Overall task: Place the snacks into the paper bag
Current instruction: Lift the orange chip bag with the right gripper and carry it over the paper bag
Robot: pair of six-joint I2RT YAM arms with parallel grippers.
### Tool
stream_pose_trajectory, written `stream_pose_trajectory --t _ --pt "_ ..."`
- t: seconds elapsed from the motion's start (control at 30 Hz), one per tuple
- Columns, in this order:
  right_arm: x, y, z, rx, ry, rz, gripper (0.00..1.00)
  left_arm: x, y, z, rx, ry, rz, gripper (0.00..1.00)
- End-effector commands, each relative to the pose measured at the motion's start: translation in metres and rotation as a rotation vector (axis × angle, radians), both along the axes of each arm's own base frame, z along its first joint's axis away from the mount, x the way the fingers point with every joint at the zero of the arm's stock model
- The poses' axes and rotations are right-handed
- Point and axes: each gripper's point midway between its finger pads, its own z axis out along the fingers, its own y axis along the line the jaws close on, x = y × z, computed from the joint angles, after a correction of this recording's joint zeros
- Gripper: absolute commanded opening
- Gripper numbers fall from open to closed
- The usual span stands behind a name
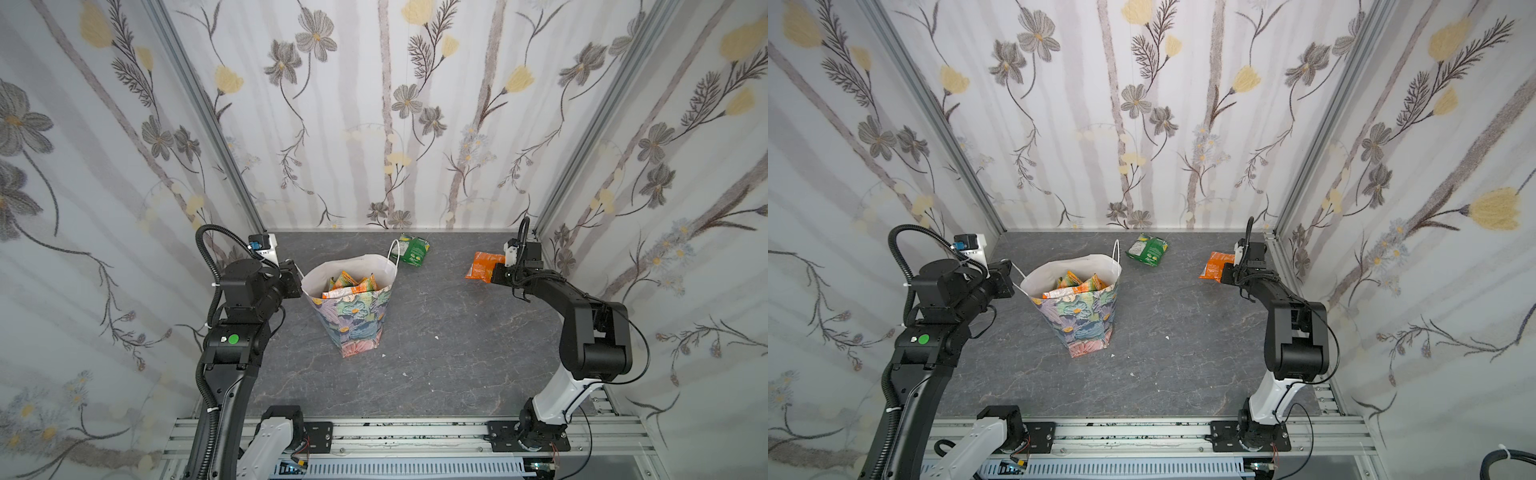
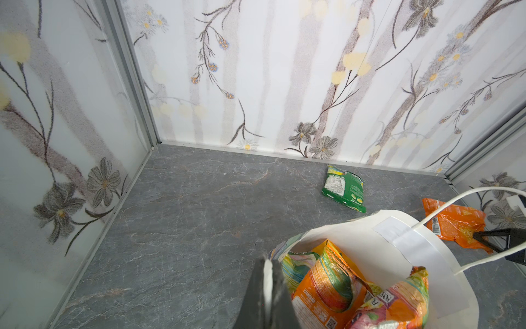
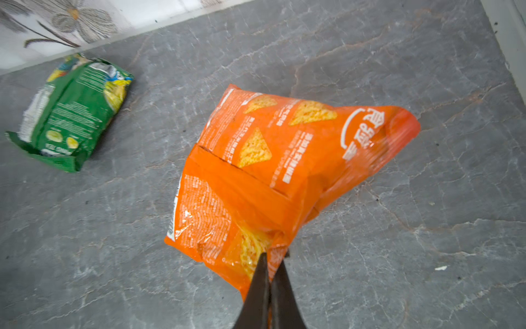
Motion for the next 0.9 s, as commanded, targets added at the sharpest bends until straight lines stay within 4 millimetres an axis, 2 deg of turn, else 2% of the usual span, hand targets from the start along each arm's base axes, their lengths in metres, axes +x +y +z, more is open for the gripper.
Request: stream_pose_trajectory --t 0.0,0.13,0.2,0.43,0.67,0.87 --pt "-0.003 0.018 0.030 0.018 -0.054 0.049 0.00 0.004 0.002 0.021 0.014 -0.085 0.009 0.00" --pt "-0.008 0.037 0.072 0.030 -0.128 0.099 0.00 0.003 0.003 0.020 0.012 -0.085 0.011 0.00" --pt "-0.013 0.045 0.101 0.039 -0.184 0.124 0.00 0.003 0.002 0.020 0.012 -0.085 0.009 0.00" --pt "-0.034 0.077 0.175 0.096 -0.340 0.228 0.00 0.003 0.002 0.019 0.010 -0.086 0.007 0.00" --pt "-0.070 0.130 0.253 0.112 -0.532 0.397 0.00 0.001 0.003 0.019 0.010 -0.090 0.013 0.00" --pt "-0.102 0.171 0.302 0.029 -0.693 0.472 0.00 0.000 0.003 0.018 0.010 -0.090 0.013 0.00"
